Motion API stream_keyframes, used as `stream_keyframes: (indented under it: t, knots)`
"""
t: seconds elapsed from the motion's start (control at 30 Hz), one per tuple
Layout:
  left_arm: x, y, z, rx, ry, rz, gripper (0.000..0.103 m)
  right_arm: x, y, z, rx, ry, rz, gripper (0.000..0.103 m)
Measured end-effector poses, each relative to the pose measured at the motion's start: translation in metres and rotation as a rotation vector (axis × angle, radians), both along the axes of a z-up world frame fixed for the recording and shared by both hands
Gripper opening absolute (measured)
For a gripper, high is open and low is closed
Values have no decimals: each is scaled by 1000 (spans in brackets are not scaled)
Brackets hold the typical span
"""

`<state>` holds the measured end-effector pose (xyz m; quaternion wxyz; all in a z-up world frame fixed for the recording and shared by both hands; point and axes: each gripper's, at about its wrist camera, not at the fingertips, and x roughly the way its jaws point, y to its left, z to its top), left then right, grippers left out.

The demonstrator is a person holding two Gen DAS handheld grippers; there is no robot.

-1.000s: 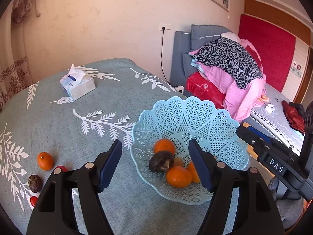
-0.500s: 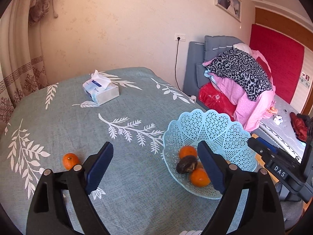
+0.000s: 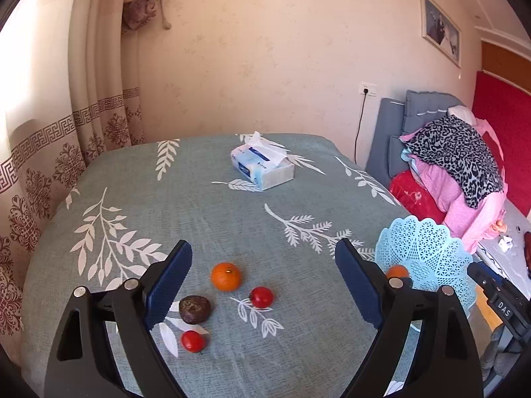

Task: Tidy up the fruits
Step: 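Move both tools back from the basket toward the remaining fruits, then grasp the red tomato with the left tool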

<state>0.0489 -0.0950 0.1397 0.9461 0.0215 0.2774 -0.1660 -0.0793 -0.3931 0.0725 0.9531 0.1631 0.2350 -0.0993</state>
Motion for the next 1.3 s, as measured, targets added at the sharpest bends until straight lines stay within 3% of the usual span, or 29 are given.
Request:
stream_keyframes:
  t: [0.27,0.77,1.0,1.13,1.3]
  knots:
    - [4,37,-10,18,4,94,87,9,22,6,-26,4,53,41]
    - [21,73,-85,36,186,166,87,30,64,1,-56,48,156,41]
    - [28,71,-116,49,270,139,75,42,86,-1,-67,66,209,41]
    - [32,70,-130,58,314,132,61,50,100,-1,-79,73,245,41]
    - [35,73,-130,43,312,137,53,66,120,1,-88,78,301,41]
